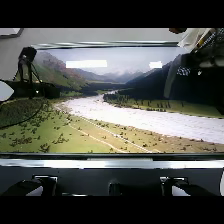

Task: Fold the clothes and pants, and hang the long-sleeved shirts on hangers.

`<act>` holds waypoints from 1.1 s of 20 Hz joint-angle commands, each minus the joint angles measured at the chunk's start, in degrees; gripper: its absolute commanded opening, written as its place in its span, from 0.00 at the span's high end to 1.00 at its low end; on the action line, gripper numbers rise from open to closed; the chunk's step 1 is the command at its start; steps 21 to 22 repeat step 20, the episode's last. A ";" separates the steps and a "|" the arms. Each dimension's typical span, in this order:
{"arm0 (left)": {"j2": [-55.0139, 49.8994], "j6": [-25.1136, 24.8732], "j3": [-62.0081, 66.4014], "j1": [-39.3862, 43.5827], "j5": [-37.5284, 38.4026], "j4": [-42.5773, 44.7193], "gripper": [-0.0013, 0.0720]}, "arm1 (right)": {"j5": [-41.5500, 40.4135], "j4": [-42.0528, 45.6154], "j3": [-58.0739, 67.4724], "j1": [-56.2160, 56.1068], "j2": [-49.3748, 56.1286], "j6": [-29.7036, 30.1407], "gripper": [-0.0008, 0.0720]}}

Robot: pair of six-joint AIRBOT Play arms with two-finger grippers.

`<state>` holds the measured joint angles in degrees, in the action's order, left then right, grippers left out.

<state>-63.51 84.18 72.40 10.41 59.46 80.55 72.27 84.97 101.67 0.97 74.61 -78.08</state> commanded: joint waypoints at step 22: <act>0.07 2.40 -2.58 -0.02 1.95 6.93 0.95 | 7.52 -1.77 -3.13 -1.22 1.40 2.27 0.95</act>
